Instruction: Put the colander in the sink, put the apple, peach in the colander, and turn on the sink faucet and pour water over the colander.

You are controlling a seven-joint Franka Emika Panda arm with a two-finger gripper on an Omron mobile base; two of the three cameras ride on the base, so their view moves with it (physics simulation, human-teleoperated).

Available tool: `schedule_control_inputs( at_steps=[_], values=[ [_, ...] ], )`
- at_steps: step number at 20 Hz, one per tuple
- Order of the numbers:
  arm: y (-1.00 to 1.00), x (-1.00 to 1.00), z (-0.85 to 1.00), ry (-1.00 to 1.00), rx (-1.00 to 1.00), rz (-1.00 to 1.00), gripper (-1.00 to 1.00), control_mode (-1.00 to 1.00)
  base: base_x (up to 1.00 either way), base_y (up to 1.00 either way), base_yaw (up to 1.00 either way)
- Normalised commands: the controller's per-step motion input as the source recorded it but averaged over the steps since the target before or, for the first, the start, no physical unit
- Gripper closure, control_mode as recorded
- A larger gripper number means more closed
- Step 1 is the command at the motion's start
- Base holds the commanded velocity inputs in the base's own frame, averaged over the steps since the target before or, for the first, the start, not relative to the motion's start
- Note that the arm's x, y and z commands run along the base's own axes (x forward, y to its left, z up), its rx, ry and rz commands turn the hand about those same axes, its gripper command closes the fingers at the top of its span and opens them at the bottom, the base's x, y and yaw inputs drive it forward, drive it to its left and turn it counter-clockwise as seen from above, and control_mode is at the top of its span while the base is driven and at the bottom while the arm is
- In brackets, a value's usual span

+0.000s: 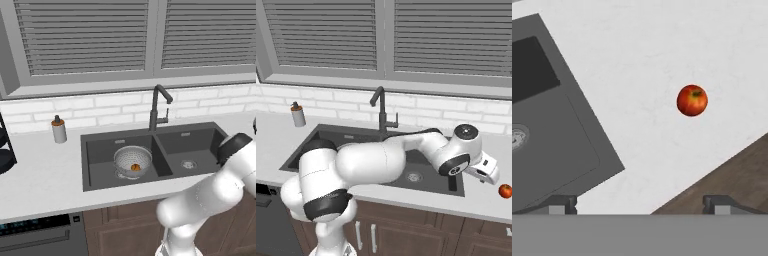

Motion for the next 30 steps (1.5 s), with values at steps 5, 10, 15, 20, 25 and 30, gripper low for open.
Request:
schedule_control_inputs(
  at_steps=[5, 10, 15, 20, 25, 30],
  values=[
    [-0.73, 0.00, -0.23, 0.00, 0.00, 0.00, -1.00, -1.00, 0.00, 0.00, 0.00],
    [-0.54, 0.00, -0.25, 0.01, 0.00, 0.00, -1.00, -1.00, 0.00, 0.00, 0.00],
    [-0.48, 0.00, -0.25, 0.03, 0.00, 0.01, -1.00, -1.00, 0.00, 0.00, 0.00],
    [-0.18, 0.05, -0.28, 0.06, 0.00, 0.00, -1.00, -1.00, 0.00, 0.00, 0.00],
    [-0.03, 0.12, -0.34, 0.06, 0.00, 0.01, -1.00, -1.00, 0.00, 0.00, 0.00],
    [-0.17, 0.31, -0.37, 0.02, 0.00, 0.01, -1.00, -1.00, 0.00, 0.00, 0.00]
  ],
)
